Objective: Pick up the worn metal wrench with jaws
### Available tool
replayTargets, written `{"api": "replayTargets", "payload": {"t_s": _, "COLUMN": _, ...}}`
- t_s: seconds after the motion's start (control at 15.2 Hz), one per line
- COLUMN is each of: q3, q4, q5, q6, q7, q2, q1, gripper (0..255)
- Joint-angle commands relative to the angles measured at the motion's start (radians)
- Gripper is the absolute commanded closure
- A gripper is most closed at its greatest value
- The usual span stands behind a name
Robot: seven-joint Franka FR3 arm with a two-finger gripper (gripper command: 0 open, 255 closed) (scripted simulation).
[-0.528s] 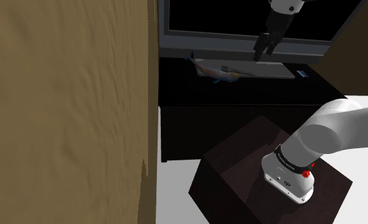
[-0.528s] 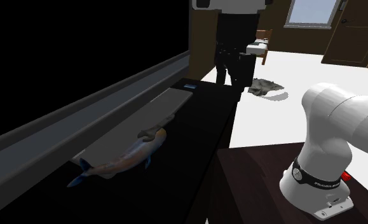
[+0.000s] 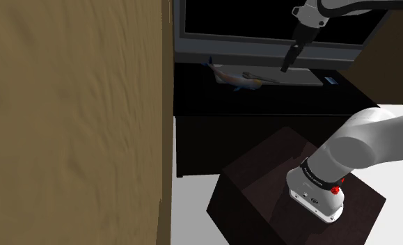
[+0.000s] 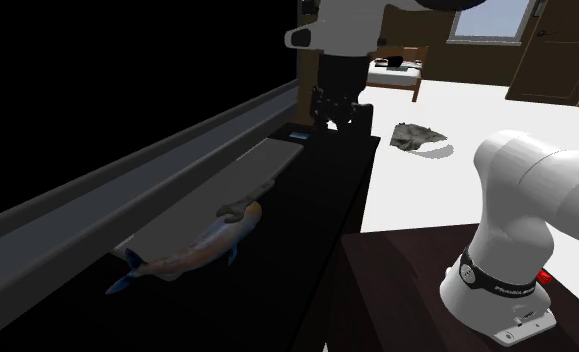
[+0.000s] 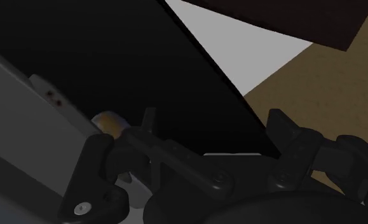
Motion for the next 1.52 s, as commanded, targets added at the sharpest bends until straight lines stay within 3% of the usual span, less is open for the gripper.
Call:
{"api": "replayTargets", "payload": {"t_s": 0.0, "q3": -0.071, "q4": 0.002, "q5": -0.02, "q6": 0.061, "q7": -0.125, "q2": 0.046, "q1": 0.014, "gripper": 0}}
{"api": "replayTargets", "payload": {"t_s": 0.26, "q3": -0.207, "q4": 0.028, "q5": -0.025, "q6": 0.173, "q7": -0.362, "q2": 0.16, "q1": 0.06, "gripper": 0}}
{"api": "replayTargets", "payload": {"t_s": 0.53, "q3": -0.344, "q4": 0.09, "q5": 0.029, "q6": 0.273, "q7": -0.62, "q2": 0.311, "q1": 0.133, "gripper": 0}}
{"api": "replayTargets", "payload": {"t_s": 0.73, "q3": -0.447, "q4": 0.159, "q5": 0.122, "q6": 0.328, "q7": -0.837, "q2": 0.449, "q1": 0.203, "gripper": 0}}
{"api": "replayTargets", "payload": {"t_s": 0.92, "q3": -0.533, "q4": 0.247, "q5": 0.275, "q6": 0.355, "q7": -1.083, "q2": 0.615, "q1": 0.264, "gripper": 0}}
{"api": "replayTargets", "payload": {"t_s": 1.12, "q3": -0.56, "q4": 0.356, "q5": 0.465, "q6": 0.339, "q7": -1.339, "q2": 0.802, "q1": 0.268, "gripper": 0}}
{"api": "replayTargets", "payload": {"t_s": 1.45, "q3": -0.537, "q4": 0.345, "q5": 0.52, "q6": 0.378, "q7": -1.391, "q2": 0.854, "q1": 0.245, "gripper": 0}}
